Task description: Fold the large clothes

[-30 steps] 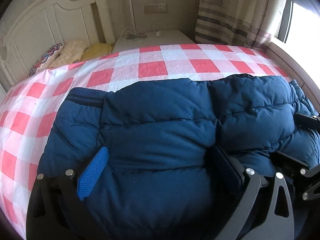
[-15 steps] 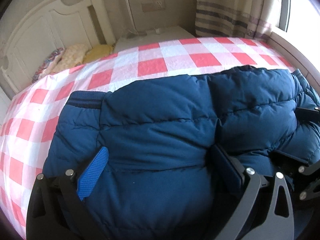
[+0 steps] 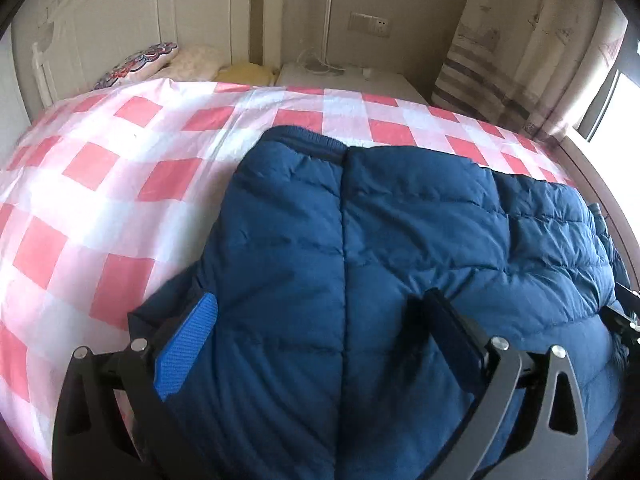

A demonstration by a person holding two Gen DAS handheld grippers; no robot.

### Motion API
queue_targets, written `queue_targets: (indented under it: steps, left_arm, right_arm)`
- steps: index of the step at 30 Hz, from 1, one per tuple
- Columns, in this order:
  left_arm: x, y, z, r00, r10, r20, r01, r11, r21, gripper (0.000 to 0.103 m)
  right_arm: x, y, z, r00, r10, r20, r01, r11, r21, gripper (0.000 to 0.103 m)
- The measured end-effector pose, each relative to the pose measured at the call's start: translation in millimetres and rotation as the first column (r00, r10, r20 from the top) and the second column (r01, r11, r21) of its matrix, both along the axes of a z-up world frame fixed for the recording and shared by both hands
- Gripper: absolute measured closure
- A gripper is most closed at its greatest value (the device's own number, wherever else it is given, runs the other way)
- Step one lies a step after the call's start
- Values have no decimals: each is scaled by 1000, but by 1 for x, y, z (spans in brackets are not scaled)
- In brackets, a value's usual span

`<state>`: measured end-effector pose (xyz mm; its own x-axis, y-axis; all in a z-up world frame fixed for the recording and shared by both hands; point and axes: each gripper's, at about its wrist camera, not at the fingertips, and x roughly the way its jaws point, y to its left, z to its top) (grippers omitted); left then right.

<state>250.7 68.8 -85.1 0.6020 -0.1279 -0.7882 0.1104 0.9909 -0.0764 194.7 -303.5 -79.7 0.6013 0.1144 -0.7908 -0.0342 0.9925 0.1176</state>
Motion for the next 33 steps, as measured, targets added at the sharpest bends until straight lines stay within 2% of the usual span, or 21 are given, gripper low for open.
queue_targets:
  steps: [3,8,9,11,13,14,16,19,20,21,22,23,24,26,33]
  left_arm:
    - [-1,-9,-1,1000,1,15,-2,998,65,2]
    - [-4,-1,0,1000,9,28,-9,1000,12,2]
    - [-5,1,2,999,26,34,-26,1000,13,2]
    - [-15,-2,11,994,80,80,-84,995,59,2]
    - [-31,-7,22,988,90,127,-98,994,54,2]
    - [-40,-11,28,987,76,140,-80,996,27,2]
    - [-59,-27,40,986,24,168,-24,1000,-4,2]
    - [-76,-61,45,977,-79,198,73,997,39,2]
    - [-76,-72,40,976,-104,193,92,993,69,2]
    - [-74,-87,28,976,-133,170,111,985,131,2]
    - [-69,-96,12,981,-144,130,119,976,181,2]
    - [-66,-99,0,981,-149,121,124,973,195,2]
    - [-67,-97,-3,978,-151,144,122,974,188,2]
    - [-64,-95,-5,980,-152,125,130,976,172,2]
    - [-66,-99,-9,979,-156,134,128,971,202,2]
  right_arm:
    - [-1,3,0,1000,-5,16,5,1000,-17,4]
    - [-7,-9,4,999,-25,32,24,999,47,5]
    - [-12,-12,8,998,-52,41,51,998,34,5]
    - [-26,-5,25,988,-99,118,102,995,-22,5]
    - [-36,6,39,983,-70,169,71,997,4,5]
    - [-43,15,47,979,-39,198,36,999,18,5]
    - [-52,36,57,974,31,227,-29,1000,-12,5]
    - [-50,75,49,972,144,184,-125,986,-111,5]
    - [-43,90,30,978,182,101,-165,974,-158,5]
    - [-38,98,12,981,190,32,-181,966,-184,5]
    - [-38,97,5,982,183,54,-170,968,-186,4]
    - [-38,96,3,981,184,67,-169,968,-185,4]
    - [-37,94,2,981,186,55,-174,970,-171,4]
    - [-34,93,1,981,189,44,-179,970,-163,4]
    - [-36,95,-3,980,188,66,-175,970,-167,4]
